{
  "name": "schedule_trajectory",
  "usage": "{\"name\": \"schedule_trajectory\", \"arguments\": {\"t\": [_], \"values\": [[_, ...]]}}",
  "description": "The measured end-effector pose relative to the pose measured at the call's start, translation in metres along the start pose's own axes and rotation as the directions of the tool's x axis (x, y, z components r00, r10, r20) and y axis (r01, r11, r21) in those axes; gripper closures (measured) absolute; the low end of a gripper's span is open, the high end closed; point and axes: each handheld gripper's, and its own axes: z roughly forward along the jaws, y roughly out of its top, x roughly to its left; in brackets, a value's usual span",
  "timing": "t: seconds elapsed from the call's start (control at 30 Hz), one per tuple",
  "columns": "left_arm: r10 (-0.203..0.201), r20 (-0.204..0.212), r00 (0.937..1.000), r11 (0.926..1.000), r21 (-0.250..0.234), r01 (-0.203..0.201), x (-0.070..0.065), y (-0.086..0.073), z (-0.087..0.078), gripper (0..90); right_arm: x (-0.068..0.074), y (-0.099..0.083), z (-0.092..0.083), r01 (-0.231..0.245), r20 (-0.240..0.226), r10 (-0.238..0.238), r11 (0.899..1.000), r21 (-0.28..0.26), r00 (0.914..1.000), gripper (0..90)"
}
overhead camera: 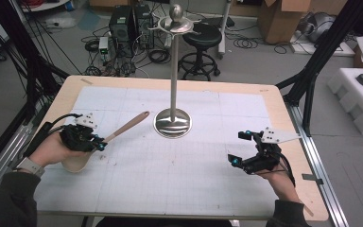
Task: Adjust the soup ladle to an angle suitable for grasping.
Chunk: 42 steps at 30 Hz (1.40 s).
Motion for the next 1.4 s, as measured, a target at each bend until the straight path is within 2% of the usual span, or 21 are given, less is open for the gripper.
{"name": "schedule_trajectory", "arguments": {"t": [0.1, 0.23, 0.37, 0.43, 0.5, 0.57, 0.63, 0.67, 0.73, 0.9, 0.93, 1.07, 1.1, 1.13, 1.2, 1.33, 1.4], "values": [[-0.009, -0.003, 1.0, 0.9993, -0.037, 0.009, -0.001, -0.001, -0.004, 77.6, 0.0, 0.0, 0.0, 0.002, 0.0, -0.002, 1.0, 0.001, 1.0, 0.4], [-0.009, -0.015, 0.9998, 0.9981, -0.061, 0.008, -0.002, -0.003, -0.008, 77.6, 0.0, 0.0, 0.0, 0.002, 0.0, -0.002, 1.0, -0.001, 1.0, 0.4], [-0.013, -0.016, 0.9998, 0.9896, -0.144, 0.011, -0.003, -0.005, -0.013, 77.6, 0.0, 0.0, 0.0, 0.001, 0.001, -0.001, 1.0, 0.001, 1.0, 0.4], [-0.021, -0.009, 0.9997, 0.9808, -0.194, 0.019, -0.005, -0.005, -0.016, 77.6, 0.0, 0.0, 0.0, 0.001, 0.003, -0.001, 1.0, 0.002, 1.0, 0.4], [-0.018, -0.011, 0.9998, 0.9747, -0.223, 0.016, -0.007, -0.005, -0.019, 77.6, 0.0, 0.0, 0.001, 0.002, 0.002, -0.002, 1.0, 0.002, 1.0, 0.4], [-0.024, -0.011, 0.9996, 0.9633, -0.268, 0.021, -0.009, -0.005, -0.022, 77.6, 0.0, 0.0, 0.001, 0.005, 0.003, -0.005, 1.0, 0.001, 1.0, 0.4], [-0.034, -0.029, 0.999, 0.9544, -0.297, 0.024, -0.01, -0.006, -0.024, 77.6, 0.0, 0.0, 0.001, 0.004, 0.002, -0.004, 1.0, 0.002, 1.0, 0.4], [-0.046, -0.042, 0.9981, 0.9454, -0.324, 0.03, -0.011, -0.006, -0.026, 77.6, 0.0, 0.0, 0.001, 0.006, 0.001, -0.006, 1.0, 0.001, 1.0, 0.3], [-0.065, -0.033, 0.9973, 0.9312, -0.361, 0.048, -0.011, -0.007, -0.028, 77.6, 0.0, 0.0, 0.001, 0.005, 0.002, -0.005, 1.0, 0.002, 1.0, 0.4], [-0.083, -0.067, 0.9943, 0.9068, -0.419, 0.047, -0.015, -0.008, -0.029, 77.6, 0.0, 0.0, 0.001, 0.0, 0.002, 0.0, 1.0, 0.003, 1.0, 0.4], [-0.084, -0.074, 0.9937, 0.9038, -0.426, 0.045, -0.015, -0.008, -0.029, 77.6, 0.0, 0.0, 0.001, 0.002, 0.0, -0.002, 1.0, 0.002, 1.0, 0.4], [-0.096, -0.086, 0.9917, 0.8821, -0.469, 0.045, -0.019, -0.008, -0.03, 77.6, 0.0, 0.0, 0.0, 0.002, 0.002, -0.002, 1.0, -0.003, 1.0, 0.4], [-0.101, -0.09, 0.9908, 0.8747, -0.483, 0.045, -0.02, -0.007, -0.03, 77.6, 0.0, 0.0, 0.0, 0.0, 0.001, 0.0, 1.0, -0.001, 1.0, 0.4], [-0.1, -0.097, 0.9902, 0.872, -0.488, 0.041, -0.021, -0.007, -0.03, 77.6, 0.0, 0.0, 0.0, -0.001, 0.001, 0.001, 1.0, -0.001, 1.0, 0.4], [-0.11, -0.094, 0.9894, 0.8601, -0.508, 0.047, -0.022, -0.005, -0.03, 77.6, 0.0, 0.0, 0.001, 0.002, 0.001, -0.002, 1.0, 0.001, 1.0, 0.4], [-0.119, -0.1, 0.9879, 0.85, -0.524, 0.049, -0.023, -0.002, -0.031, 77.6, 0.0, 0.0, 0.0, 0.0, 0.0, 0.0, 1.0, -0.002, 1.0, 0.4], [-0.127, -0.098, 0.987, 0.8415, -0.537, 0.055, -0.023, -0.001, -0.031, 77.6, 0.0, 0.0, 0.0, 0.002, 0.001, -0.002, 1.0, -0.003, 1.0, 0.3]]}}
